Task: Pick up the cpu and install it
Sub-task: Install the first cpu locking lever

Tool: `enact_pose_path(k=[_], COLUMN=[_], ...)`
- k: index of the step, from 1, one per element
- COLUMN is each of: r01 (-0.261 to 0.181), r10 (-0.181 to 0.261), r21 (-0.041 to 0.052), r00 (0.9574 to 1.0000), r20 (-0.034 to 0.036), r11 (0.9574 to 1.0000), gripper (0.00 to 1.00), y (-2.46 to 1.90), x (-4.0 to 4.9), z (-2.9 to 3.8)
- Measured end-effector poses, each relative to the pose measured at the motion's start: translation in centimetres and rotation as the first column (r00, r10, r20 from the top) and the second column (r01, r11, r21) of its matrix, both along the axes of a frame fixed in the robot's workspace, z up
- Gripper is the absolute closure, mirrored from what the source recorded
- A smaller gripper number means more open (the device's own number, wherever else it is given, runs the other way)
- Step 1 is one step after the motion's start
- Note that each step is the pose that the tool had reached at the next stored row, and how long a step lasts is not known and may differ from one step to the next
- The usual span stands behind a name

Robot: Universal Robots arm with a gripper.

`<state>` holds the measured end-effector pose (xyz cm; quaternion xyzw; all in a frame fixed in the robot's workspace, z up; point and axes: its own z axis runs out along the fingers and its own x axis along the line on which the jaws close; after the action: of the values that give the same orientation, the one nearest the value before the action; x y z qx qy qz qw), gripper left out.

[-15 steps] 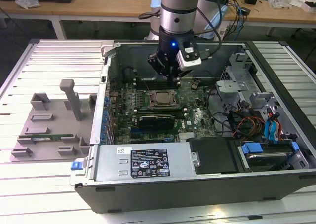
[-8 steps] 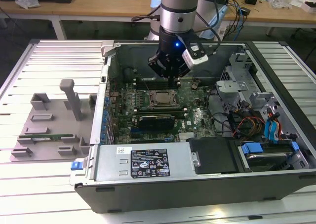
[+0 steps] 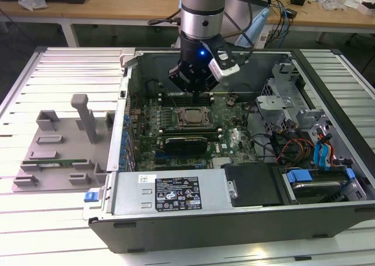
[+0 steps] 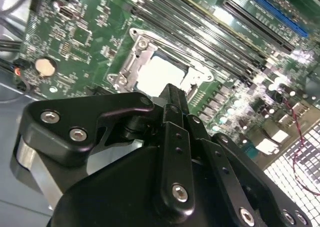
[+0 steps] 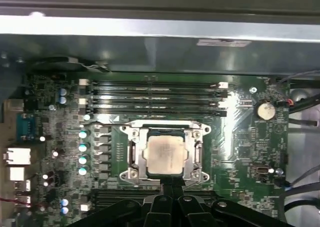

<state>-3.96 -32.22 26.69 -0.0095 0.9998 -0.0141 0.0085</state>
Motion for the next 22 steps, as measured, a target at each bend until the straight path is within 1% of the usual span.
enact_pose_path(k=[2,4,6,9,11,13,22], r01=[0.0,0.0,0.0,0.0,0.0,0.0,0.0], r10=[0.0,0.0,0.0,0.0,0.0,0.0,0.0], r21=[0.0,-0.0001,0.0,0.0,0.0,0.0,0.0], r00=[1.0,1.0,1.0,1.0,1.0,1.0,1.0], r20=[0.0,0.0,0.0,0.0001,0.0,0.0,0.0], r11=[1.0,1.0,1.0,1.0,1.0,1.0,1.0], gripper=[0.89,0.89,0.89,0.89,0.89,0.89,0.89], y=[0.0,0.0,0.0,0.03,0.04,0.06,0.1], x=[-0.64,-0.92,-1.41,-2.66,-2.98,-3.48,-4.75], z=[0.0,0.0,-0.01,-0.01,-0.01,-0.02,-0.04])
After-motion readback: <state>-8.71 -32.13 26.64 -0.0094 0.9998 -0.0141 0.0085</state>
